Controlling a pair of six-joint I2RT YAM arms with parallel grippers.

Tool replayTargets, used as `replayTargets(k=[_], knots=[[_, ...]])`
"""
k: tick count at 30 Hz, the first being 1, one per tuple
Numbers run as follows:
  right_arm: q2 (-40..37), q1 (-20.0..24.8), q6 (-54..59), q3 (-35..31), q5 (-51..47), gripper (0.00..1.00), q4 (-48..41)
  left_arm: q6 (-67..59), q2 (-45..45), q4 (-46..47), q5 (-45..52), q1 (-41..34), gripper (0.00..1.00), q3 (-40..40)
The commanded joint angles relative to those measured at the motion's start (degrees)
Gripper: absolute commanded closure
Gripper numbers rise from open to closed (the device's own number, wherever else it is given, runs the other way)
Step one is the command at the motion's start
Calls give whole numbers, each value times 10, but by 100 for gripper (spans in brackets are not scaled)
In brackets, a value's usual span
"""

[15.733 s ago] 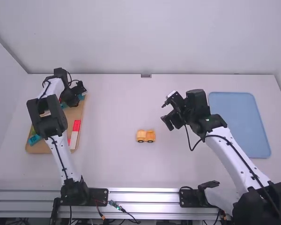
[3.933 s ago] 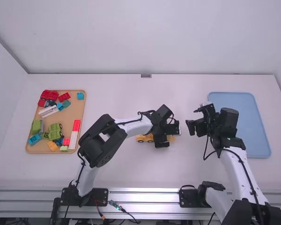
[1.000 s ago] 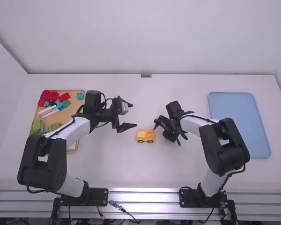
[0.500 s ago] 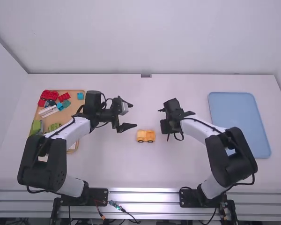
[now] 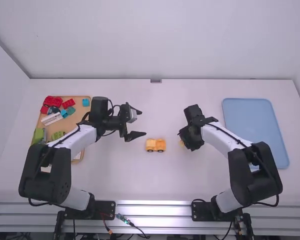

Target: Assemble lego blocks to make yellow taxi

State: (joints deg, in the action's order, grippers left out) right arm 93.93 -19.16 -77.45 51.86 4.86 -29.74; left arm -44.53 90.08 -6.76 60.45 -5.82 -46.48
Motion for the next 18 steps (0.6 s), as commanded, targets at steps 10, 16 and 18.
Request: replayTargets(k=[10, 16, 18], knots=[[-10, -60, -279, -17, -129, 100, 7, 2, -15, 0, 17, 2, 1, 8], [-10, -71, -307, -17, -170, 100, -5, 2, -15, 0, 17, 2, 1, 8], [-6, -68, -304, -17, -171, 100, -4, 2, -15, 0, 17, 2, 1, 8]])
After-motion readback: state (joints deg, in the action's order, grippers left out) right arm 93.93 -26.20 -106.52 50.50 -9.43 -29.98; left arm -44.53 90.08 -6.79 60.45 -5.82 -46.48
